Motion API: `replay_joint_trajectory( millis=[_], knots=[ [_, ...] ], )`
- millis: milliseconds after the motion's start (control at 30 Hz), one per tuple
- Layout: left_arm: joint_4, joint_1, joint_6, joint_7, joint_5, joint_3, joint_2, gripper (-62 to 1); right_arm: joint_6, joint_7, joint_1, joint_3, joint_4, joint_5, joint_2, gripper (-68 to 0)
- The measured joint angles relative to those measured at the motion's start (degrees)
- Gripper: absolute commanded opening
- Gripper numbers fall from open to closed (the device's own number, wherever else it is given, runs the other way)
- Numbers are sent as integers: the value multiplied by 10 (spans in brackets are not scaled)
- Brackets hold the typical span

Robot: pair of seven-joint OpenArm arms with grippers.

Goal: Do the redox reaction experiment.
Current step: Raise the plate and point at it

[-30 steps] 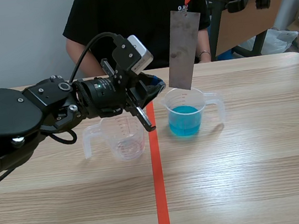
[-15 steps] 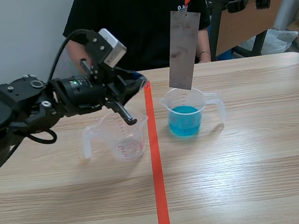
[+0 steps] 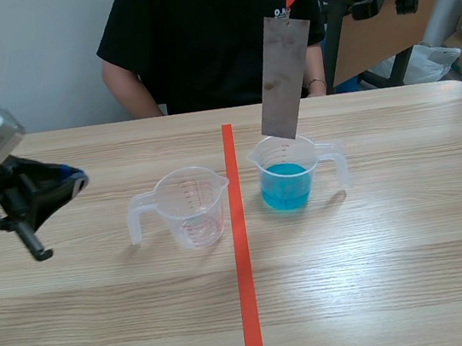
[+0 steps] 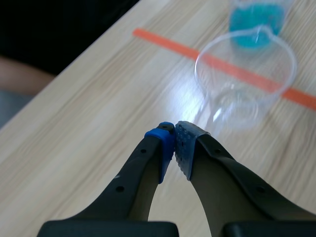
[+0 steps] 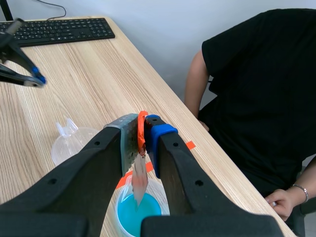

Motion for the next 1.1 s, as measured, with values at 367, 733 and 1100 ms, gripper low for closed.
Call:
replay_joint_trajectory(
  millis=[367, 733, 1100],
  knots=[
    [17, 325, 32, 1, -78, -205, -99, -569, 0, 0, 0, 0, 0, 0, 0, -660],
    [16, 635, 51, 5, -78, -411, -30, -569, 0, 0, 0, 0, 0, 2, 0, -660],
    [14, 742, 56, 5, -76, -481, 132, -569, 0, 2, 19, -18, 0, 4, -11, -660]
  ],
)
